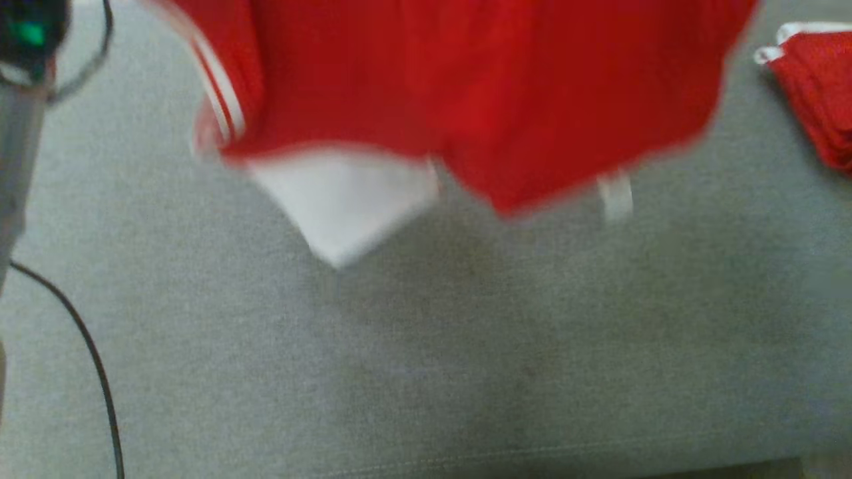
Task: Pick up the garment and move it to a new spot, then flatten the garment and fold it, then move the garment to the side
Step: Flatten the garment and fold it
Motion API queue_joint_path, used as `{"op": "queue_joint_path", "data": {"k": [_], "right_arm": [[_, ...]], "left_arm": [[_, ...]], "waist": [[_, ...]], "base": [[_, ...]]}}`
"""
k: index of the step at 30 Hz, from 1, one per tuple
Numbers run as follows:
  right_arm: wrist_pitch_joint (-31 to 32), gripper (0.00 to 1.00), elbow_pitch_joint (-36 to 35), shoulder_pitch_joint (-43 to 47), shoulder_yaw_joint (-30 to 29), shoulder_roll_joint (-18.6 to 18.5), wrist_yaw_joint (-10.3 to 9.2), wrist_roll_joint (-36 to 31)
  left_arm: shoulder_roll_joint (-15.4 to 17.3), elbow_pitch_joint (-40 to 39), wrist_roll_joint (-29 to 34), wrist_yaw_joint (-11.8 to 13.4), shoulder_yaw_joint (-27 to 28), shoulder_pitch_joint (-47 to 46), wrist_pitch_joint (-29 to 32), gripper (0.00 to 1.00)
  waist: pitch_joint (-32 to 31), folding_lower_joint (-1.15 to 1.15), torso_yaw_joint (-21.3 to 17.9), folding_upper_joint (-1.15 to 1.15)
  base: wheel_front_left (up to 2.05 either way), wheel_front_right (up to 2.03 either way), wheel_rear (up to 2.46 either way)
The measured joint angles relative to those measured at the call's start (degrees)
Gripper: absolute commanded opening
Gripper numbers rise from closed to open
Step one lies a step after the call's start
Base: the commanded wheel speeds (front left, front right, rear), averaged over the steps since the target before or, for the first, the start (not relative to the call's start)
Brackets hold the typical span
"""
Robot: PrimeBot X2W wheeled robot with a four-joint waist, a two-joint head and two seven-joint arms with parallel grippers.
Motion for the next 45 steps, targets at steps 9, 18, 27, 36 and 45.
{"op": "queue_joint_path", "data": {"k": [9, 18, 27, 36, 45], "right_arm": [[-12.0, 0.0, 12.5, -12.5, 6.8, 1.7, 0.0, -1.9], [-12.5, 0.0, 14.7, -3.4, 20.0, 0.5, 0.0, 5.8], [-11.9, 0.0, 11.6, 10.1, 24.9, -3.9, 0.0, 14.4], [-12.4, 0.0, 7.3, 27.6, 25.1, -7.6, 0.0, 18.4], [-12.4, 0.0, 3.0, 42.4, 19.6, -9.3, 0.0, 19.2]], "left_arm": [[-4.3, 12.0, 5.3, -3.5, -4.4, -12.6, -9.8, 0.0], [0.2, 8.3, 1.7, -3.5, -20.2, 0.3, -11.7, 0.0], [8.0, 1.4, -2.9, -3.5, -29.2, 18.2, -13.5, 0.0], [13.6, -8.6, -3.1, 1.6, -35.9, 36.2, -13.9, 0.0], [18.5, -19.6, -3.1, 8.6, -39.7, 44.9, -10.7, 0.0]], "waist": [[5.5, -0.01, 0.3, 0.0], [5.8, -0.02, 0.8, 0.0], [1.6, -0.03, 0.9, 0.0], [-5.1, -0.04, 0.2, 0.0], [-10.1, -0.04, 0.2, 0.0]], "base": [[0.0, 0.0, 0.0], [0.0, 0.0, 0.0], [0.0, 0.0, 0.0], [0.0, 0.0, 0.0], [0.0, 0.0, 0.0]]}}
